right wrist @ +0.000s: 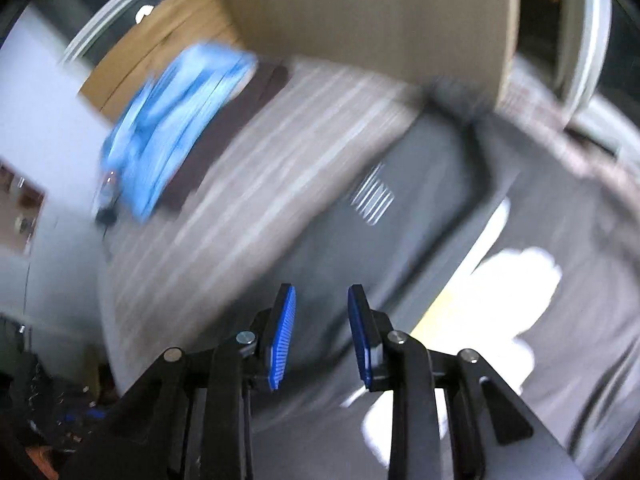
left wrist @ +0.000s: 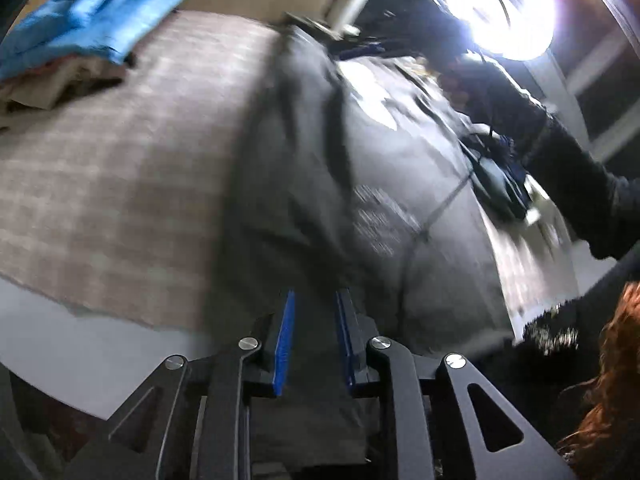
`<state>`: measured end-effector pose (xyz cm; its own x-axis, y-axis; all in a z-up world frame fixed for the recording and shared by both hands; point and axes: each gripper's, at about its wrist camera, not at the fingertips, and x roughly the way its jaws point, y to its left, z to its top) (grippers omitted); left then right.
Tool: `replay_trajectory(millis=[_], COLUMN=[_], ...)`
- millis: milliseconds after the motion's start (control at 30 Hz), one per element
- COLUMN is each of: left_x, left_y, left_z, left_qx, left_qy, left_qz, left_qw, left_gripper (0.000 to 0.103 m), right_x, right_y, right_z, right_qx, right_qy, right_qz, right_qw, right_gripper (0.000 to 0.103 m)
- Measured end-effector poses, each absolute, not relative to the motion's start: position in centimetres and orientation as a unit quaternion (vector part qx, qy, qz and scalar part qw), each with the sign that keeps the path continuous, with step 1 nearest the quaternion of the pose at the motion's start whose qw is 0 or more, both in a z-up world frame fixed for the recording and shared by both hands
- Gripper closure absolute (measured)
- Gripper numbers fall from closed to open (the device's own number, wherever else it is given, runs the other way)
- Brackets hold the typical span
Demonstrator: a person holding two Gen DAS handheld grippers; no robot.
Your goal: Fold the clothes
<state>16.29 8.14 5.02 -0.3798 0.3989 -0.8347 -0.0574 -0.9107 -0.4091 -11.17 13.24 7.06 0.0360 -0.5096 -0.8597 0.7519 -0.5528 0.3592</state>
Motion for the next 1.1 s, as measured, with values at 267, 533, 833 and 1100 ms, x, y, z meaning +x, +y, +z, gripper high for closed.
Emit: replay_trajectory(millis=[267, 533, 833, 1100], left_x=[24.6, 30.7, 25.8, 31.0], left_y=[9.2, 5.6, 5.3, 8.8], left_z=[1.7, 3.0, 3.4, 7.1], left_qx=[-0.589, -0.568, -0.525, -0.515], left_qy=[-0.125, -0.152, -0.145, -0.101], left_qz=[0.786, 0.805, 0.834, 0.838], left_qw=[0.142, 0.084, 0.086, 0.148], left_gripper=[0.078, 0.072, 0.064, 0.062], right_x=[-9.0, -0.8, 17.5, 22.5], right_y=[15.4, 22.8, 28.5, 27.3], right_z=[4.1, 12.2, 6.7, 7.8], right_qx=[0.565, 0.541, 0.606, 0.639], right_qy=[0.151, 0.018, -0.003, -0.075], right_qz=[-0.718, -0.735, -0.672, -0.589], right_qw=[0.377, 0.407, 0.426, 0.489], right_gripper=[0.102, 0.065, 0.065, 0.065])
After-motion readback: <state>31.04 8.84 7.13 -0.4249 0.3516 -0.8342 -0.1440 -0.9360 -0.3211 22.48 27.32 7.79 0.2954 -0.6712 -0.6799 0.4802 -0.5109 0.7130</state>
